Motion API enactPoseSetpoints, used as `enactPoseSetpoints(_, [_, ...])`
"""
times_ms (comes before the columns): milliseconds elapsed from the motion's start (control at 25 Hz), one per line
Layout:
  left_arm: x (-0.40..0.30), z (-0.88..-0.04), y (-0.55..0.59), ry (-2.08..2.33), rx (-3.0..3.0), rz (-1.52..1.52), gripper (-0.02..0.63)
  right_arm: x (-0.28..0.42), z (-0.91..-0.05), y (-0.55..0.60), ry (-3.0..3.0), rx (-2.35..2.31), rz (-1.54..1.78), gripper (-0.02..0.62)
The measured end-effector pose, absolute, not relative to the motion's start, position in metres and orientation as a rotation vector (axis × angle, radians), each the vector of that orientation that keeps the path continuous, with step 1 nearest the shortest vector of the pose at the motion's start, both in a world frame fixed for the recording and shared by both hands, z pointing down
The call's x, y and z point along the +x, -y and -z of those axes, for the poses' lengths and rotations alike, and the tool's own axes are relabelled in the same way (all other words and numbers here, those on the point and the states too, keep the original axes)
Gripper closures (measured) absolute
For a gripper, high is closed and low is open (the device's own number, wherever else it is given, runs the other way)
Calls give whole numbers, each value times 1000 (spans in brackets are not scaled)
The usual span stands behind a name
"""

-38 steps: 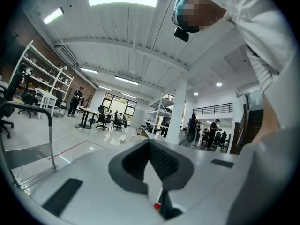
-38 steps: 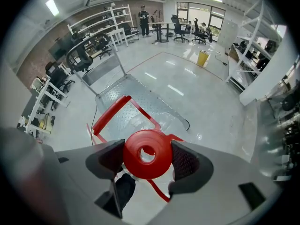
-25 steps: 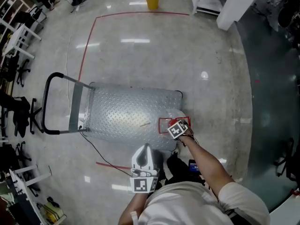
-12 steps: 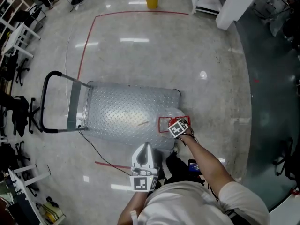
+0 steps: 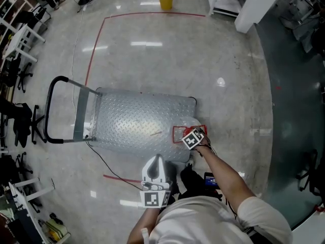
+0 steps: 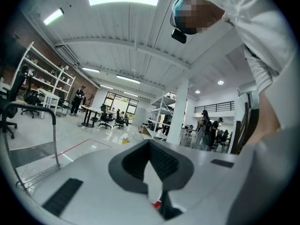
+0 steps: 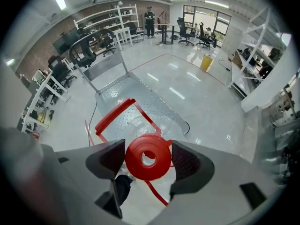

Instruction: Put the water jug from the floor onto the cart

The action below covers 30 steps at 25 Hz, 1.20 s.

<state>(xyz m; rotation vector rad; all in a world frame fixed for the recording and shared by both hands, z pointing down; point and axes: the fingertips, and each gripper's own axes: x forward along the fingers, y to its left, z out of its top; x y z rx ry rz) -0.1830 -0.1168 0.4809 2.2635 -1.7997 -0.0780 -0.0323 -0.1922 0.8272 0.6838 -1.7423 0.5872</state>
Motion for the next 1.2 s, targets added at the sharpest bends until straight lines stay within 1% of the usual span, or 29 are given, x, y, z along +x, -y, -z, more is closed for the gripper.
enactPoseSetpoints(200, [-176, -477, 124, 1784, 2285, 106, 603, -32, -793, 205, 1827, 741, -567, 293])
enactPoseSetpoints(320, [-176, -470, 129, 1769, 2315, 144, 603, -32, -746, 217, 1921, 879, -556, 297])
enactPoseSetpoints(360, [-178, -464, 132, 1767, 2325, 162, 603, -30, -725, 222, 1952, 955, -535, 337])
enactPoseSetpoints(400, [-179, -459, 134, 1765, 2332, 177, 603, -26, -705, 225, 1979, 1035, -503, 440])
enactPoseSetpoints(440, [-180, -456, 135, 1765, 2334, 174, 603, -20, -685, 226, 2001, 1107, -469, 504])
enactPoseSetpoints(520, [-177, -455, 135, 1759, 2333, 136, 603, -5, -648, 223, 2049, 1226, -407, 560])
enactPoseSetpoints(560, [-174, -454, 135, 1753, 2342, 131, 603, 4, -629, 219, 2083, 1286, -373, 577])
enactPoseSetpoints(720, [-159, -439, 135, 1725, 2408, 169, 603, 31, -542, 194, 2279, 1534, -245, 583])
enactPoseSetpoints(840, [-151, -431, 134, 1707, 2441, 198, 603, 34, -492, 167, 2424, 1608, -196, 583])
enactPoseSetpoints(960, [-140, -428, 135, 1676, 2463, 199, 603, 34, -480, 147, 2469, 1615, -227, 583])
enactPoseSetpoints(1200, [-125, -433, 134, 1644, 2479, 180, 603, 42, -490, 131, 2444, 1636, -245, 583])
